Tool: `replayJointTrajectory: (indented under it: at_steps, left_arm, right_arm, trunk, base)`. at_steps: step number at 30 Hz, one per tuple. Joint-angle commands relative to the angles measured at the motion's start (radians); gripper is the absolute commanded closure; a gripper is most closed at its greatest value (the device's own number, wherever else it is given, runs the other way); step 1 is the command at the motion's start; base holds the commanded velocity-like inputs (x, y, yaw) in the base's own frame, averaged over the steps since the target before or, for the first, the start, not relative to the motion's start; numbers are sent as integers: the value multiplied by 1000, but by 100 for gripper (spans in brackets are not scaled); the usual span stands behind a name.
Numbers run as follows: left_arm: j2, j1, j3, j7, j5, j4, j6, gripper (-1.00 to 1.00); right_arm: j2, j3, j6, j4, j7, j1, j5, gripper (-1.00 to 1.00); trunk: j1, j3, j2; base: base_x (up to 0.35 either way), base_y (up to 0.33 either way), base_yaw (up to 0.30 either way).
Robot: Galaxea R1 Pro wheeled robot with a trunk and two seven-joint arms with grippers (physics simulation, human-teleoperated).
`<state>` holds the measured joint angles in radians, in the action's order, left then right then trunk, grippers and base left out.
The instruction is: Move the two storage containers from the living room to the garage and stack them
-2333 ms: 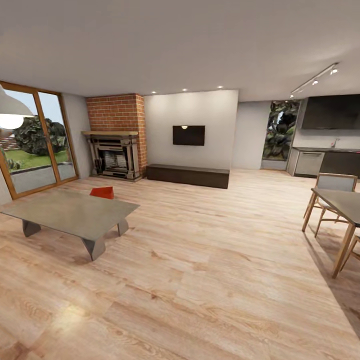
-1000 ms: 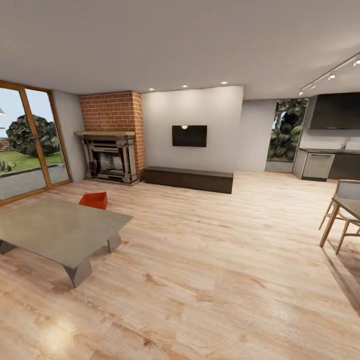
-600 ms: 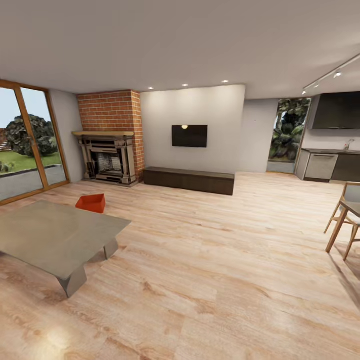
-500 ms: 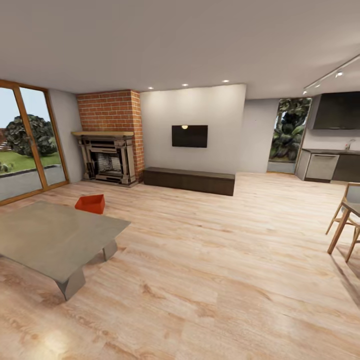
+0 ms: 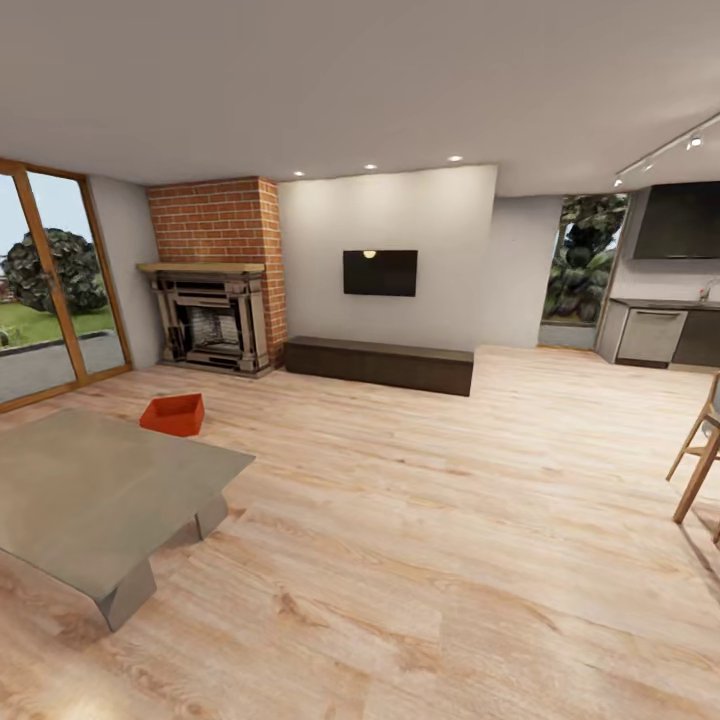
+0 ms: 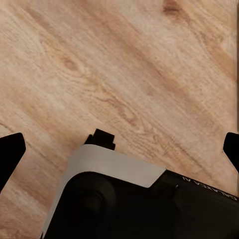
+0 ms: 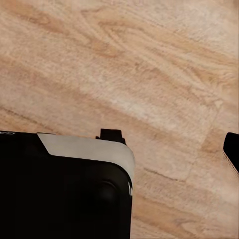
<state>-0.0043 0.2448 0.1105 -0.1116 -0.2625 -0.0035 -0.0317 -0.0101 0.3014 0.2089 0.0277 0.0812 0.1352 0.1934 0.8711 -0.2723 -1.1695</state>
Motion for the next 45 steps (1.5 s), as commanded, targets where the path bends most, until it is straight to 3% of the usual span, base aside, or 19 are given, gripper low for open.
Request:
replayJointTrajectory:
  at_steps: [1,19,30,45]
  left_arm:
    - [0,1,8,-2,0,0,-2,-100]
    - [-2,1,8,-2,0,0,1,-100]
    - [0,1,8,-2,0,0,1,-100]
    - [0,1,8,-2,0,0,1,-100]
  right_arm:
    - [-1,9,5,3,2,1,9,-100]
    - [-9,0,6,3,-2,1,10,-100]
    - [-7,-1,6,3,-11,1,10,-100]
    - [-9,-1,6,3,-6,1,9,-100]
  trunk:
    - [1,-1,-1]
    - [1,-1,-1]
    - [1,-1,-1]
    - [1,-1,-1]
  base:
    - [322,0,0]
    - [322,0,-1]
    - [322,0,-205]
    - [322,0,-17]
